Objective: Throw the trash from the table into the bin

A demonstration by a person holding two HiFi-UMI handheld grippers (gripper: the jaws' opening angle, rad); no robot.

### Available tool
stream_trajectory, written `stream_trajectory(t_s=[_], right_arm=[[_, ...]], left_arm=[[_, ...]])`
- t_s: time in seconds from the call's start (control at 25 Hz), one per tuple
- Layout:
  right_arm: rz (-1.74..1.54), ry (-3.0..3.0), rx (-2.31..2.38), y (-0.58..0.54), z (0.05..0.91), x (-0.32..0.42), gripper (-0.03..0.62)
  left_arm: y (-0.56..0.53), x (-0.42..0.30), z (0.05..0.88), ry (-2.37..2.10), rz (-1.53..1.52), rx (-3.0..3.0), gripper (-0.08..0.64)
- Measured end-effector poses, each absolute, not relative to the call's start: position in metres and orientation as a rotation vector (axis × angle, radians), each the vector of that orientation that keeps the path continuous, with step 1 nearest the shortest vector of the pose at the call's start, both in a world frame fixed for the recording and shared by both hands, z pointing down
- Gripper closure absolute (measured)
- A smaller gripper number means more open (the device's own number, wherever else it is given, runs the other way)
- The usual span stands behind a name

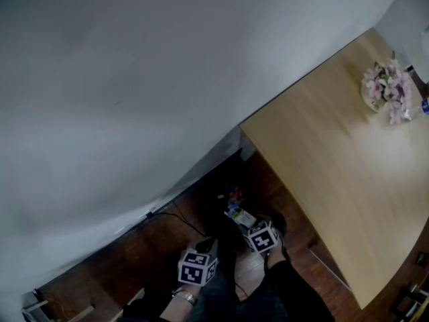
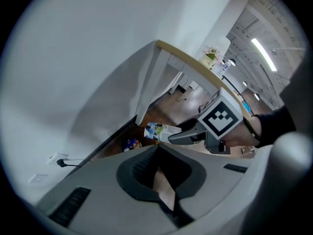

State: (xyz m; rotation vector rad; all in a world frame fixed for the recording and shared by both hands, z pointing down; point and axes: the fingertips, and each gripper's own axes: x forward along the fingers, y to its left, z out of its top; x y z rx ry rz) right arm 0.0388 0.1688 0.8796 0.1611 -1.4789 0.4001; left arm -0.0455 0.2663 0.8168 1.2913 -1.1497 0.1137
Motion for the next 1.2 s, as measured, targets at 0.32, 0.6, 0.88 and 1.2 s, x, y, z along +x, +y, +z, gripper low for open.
stream_trajectory(t_s=[0.32, 0.6, 0.88, 1.2], right_arm=[[0.453, -1.390, 0.288, 0.165, 0.965, 0.062, 0.324], [0.582, -1.382, 0.408, 0.167, 0.997, 0.051, 0.213], [0.639, -1.442, 0.352, 0.178, 0.976, 0.030, 0.213], [0.601, -1.554, 0.304, 0.153, 0.880, 0.018, 0.213]], left_arm=[[0.266, -0.036, 0.857, -1.129, 0.153, 1.279, 0.554], [0.274, -0.032, 0.864, -1.117, 0.174, 1.264, 0.554], [0.263, -0.033, 0.855, -1.123, 0.181, 1.275, 0.554], [0.230, -0.040, 0.809, -1.149, 0.176, 1.323, 0.554]])
